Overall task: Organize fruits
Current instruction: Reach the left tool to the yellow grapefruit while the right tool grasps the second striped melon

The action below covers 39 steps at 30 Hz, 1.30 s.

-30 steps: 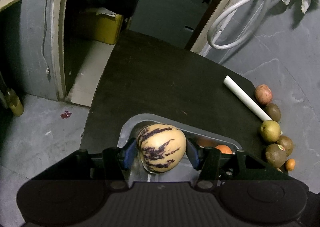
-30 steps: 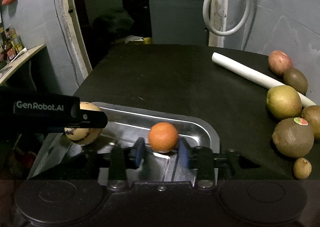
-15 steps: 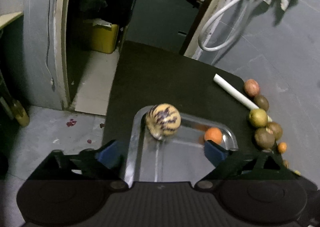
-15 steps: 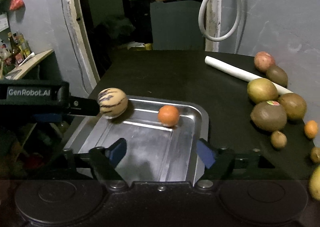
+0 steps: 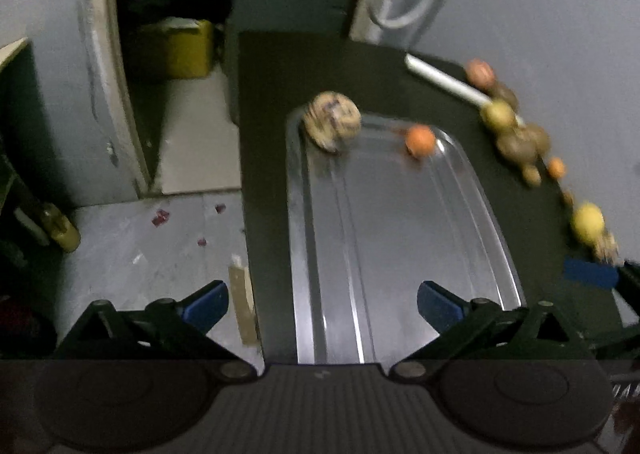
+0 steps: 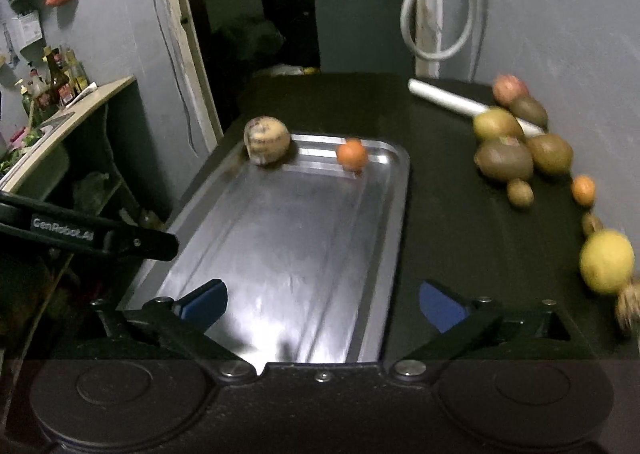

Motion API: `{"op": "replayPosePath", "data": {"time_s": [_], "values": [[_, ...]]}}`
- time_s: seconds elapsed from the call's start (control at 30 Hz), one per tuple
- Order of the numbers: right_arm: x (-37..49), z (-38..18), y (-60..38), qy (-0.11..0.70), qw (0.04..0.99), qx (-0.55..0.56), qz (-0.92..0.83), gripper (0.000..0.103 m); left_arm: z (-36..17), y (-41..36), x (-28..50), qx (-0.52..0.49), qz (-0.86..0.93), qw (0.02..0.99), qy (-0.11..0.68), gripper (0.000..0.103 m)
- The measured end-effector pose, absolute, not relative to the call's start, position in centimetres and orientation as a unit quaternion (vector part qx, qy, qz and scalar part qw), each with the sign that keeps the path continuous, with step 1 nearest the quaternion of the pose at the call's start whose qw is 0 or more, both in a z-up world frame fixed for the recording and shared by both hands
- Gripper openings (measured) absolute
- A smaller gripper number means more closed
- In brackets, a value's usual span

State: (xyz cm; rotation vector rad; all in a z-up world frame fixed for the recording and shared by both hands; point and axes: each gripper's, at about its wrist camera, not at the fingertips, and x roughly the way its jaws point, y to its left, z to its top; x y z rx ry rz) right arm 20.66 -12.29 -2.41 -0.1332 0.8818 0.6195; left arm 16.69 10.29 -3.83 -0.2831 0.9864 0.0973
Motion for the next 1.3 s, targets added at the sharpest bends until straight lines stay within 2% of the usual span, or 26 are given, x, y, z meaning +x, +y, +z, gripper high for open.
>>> {"op": "replayPosePath", "data": {"time_s": [0.23, 0.57, 0.83, 1.1, 1.3], "values": [[19.0, -3.2, -15.6, 0.480, 0.838, -0.047, 0.255, 0.102, -4.2, 8.2, 15.5, -0.089, -0.041, 0.845, 0.526, 0.102], [17.7, -3.9, -21.0, 0.501, 0.851, -0.012, 0.160, 0.102, -4.3, 2.6, 17.2, -0.029, -0.133, 0.832, 0.537, 0.102], [19.2, -4.9, -25.3, 0.459, 0.889, -0.009, 0.003, 0.102, -2.7, -3.2, 21.5, -0.001, -0.146, 0.847, 0.512, 0.102], [21.7, -7.5, -29.0, 0.400, 0.910, 0.065, -0.091, 0.102, -2.0, -9.8, 29.0, -0.012, -0.176, 0.849, 0.498, 0.102], [24.3, -8.3, -29.9, 0.381, 0.916, 0.072, -0.100, 0.094, -4.0, -15.1, 33.5, 0.008, -0.213, 0.841, 0.497, 0.102]]}}
